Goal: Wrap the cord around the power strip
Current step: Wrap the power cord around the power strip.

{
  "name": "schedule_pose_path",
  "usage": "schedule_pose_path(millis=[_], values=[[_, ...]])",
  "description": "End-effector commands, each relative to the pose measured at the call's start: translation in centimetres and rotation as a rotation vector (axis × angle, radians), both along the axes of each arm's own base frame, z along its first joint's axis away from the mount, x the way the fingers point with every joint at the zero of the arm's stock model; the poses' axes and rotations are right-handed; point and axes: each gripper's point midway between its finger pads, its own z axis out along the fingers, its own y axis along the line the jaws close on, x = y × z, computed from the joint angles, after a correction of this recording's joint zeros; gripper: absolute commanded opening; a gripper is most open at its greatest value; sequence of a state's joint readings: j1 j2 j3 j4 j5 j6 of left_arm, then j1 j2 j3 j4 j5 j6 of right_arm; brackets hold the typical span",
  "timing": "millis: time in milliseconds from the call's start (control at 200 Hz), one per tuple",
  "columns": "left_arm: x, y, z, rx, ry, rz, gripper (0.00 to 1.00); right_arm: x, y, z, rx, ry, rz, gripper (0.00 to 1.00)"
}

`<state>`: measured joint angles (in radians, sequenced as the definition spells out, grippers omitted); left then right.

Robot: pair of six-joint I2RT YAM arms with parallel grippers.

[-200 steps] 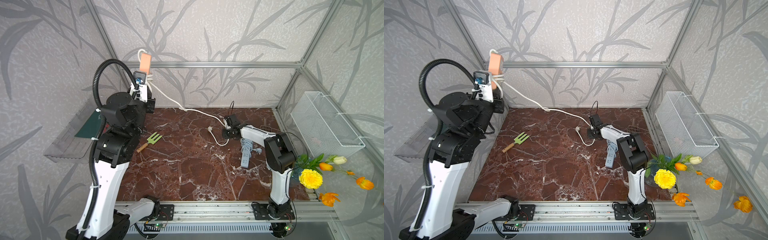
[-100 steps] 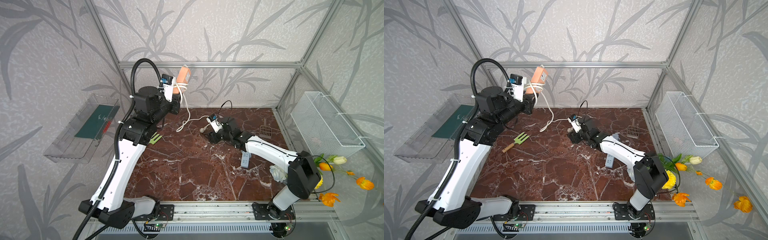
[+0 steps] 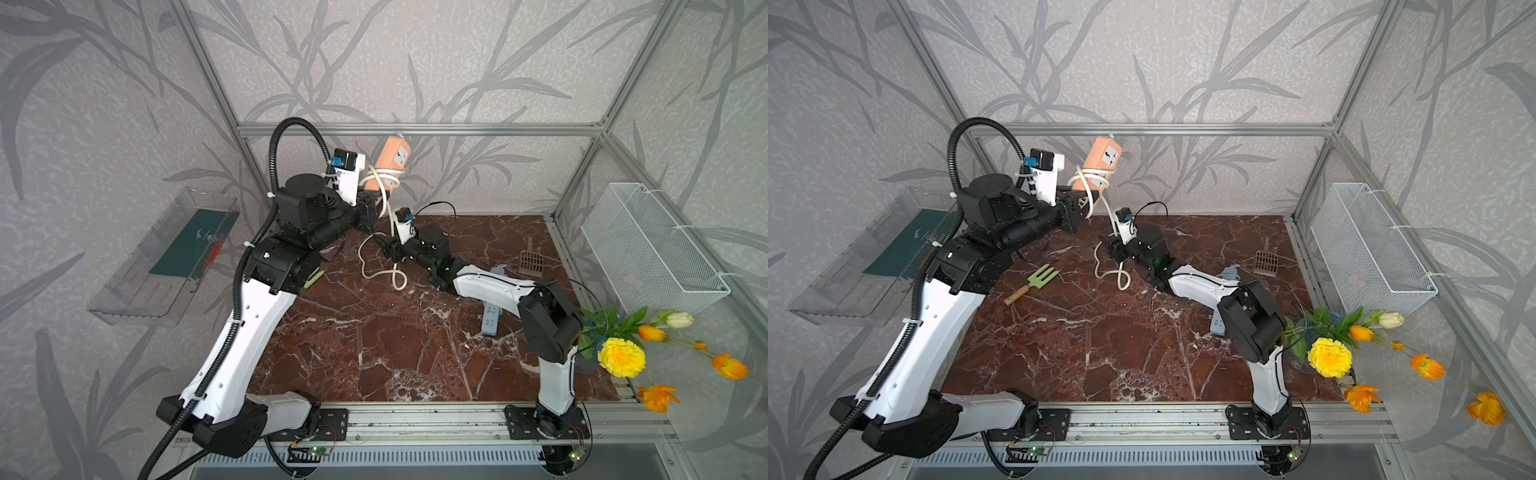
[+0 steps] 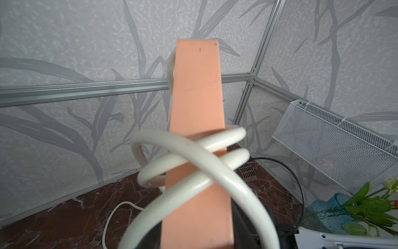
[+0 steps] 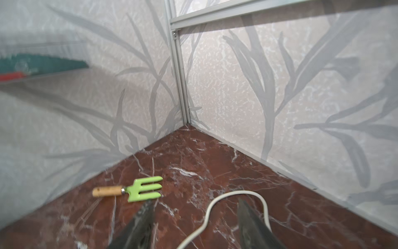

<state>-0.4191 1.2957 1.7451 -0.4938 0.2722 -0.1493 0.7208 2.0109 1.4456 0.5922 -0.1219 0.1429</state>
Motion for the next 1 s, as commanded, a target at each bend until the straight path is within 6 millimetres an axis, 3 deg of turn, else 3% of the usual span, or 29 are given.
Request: schedule_pose_path(millis=[0,75,205,315,420,520,570,645,790,905,995], values=[[-2.1,1.5,6.3,-0.075,-0.169,0.031,0.0,1.2,-0.5,-2.8,0.065,0.073,-0.054,0.43],[-2.1,2.5,6.4,-0.03,-0.194,0.083,0.0,0.3,-1.6,-5.5,0.06,0.117,-0.077,0.3],[-0.9,3.5,5.0,0.068,-0.198,0.148,0.0,-2.0,-3.5,-6.0,0.029,0.105,-0.069,0.02],[1.0,6.2,2.6,0.194,-0.174,0.287,0.0,-4.1,-5.7,-7.3,-0.117,0.093,-0.074,0.0],[3.3,9.7,-1.7,0.421,-0.092,0.456,0.0,-6.0,-7.7,-6.4,-0.303,0.007,-0.062,0.0],[5.2,10.9,-8.7,0.681,0.078,0.474,0.0,-8.4,-9.5,-1.7,-0.456,-0.176,-0.037,0.0],[5.4,9.8,-11.9,0.697,0.14,0.405,0.0,-9.3,-10.1,1.0,-0.507,-0.269,-0.024,0.0],[4.7,7.1,-15.0,0.595,0.244,0.271,0.0,-9.8,-11.0,5.5,-0.547,-0.389,-0.048,0.0],[1.0,1.5,-20.3,0.55,0.408,-0.033,0.0,-8.8,-11.0,12.7,-0.582,-0.57,-0.106,0.0],[-4.5,-2.9,-21.2,0.448,0.499,-0.341,0.0,-6.3,-10.0,16.0,-0.61,-0.648,-0.128,0.0],[-9.5,-5.9,-19.3,0.332,0.466,-0.607,0.0,-3.2,-9.9,16.3,-0.614,-0.611,-0.095,0.0]])
